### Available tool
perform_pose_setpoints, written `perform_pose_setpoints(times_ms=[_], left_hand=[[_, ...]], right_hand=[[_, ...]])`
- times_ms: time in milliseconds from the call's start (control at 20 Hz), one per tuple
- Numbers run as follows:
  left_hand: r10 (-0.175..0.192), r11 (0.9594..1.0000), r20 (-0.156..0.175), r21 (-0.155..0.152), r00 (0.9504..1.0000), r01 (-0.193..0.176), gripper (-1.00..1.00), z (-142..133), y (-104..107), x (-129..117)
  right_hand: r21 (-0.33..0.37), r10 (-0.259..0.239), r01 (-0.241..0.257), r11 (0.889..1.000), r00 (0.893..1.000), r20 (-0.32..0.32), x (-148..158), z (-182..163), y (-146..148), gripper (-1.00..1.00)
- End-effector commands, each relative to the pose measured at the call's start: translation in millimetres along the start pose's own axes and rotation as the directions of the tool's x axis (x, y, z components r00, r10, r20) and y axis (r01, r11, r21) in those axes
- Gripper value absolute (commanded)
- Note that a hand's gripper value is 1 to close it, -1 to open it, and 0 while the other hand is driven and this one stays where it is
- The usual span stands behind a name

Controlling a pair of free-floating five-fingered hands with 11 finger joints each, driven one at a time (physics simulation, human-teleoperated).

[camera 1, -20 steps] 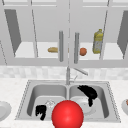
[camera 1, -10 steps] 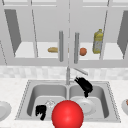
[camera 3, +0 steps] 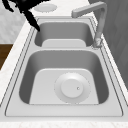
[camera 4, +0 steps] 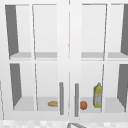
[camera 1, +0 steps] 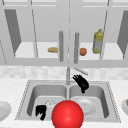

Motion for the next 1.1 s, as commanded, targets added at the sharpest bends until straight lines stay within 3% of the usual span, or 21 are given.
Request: perform_pose_setpoints(times_ms=[0, 450, 650, 1050], left_hand=[[0.000, 1.0000, 0.000, 0.000, 1.0000, 0.000, 0.00, 0, 0, 0], [0.000, 1.0000, 0.000, 0.000, 1.0000, 0.000, 0.00, 0, 0, 0], [0.000, 1.0000, 0.000, 0.000, 1.0000, 0.000, 0.00, 0, 0, 0], [0.000, 1.0000, 0.000, 0.000, 1.0000, 0.000, 0.00, 0, 0, 0]], right_hand=[[0.021, 0.036, -0.036, 0.999, 0.999, -0.004, -11, -20, 35, -1.00], [0.054, 0.061, -0.061, 0.997, 0.998, 0.001, -40, -69, 101, -1.00], [0.054, 0.023, -0.023, 0.998, 1.000, -0.005, -57, -95, 111, -1.00], [0.096, 0.001, -0.001, 0.995, 1.000, 0.003, -91, -141, 136, -1.00]])
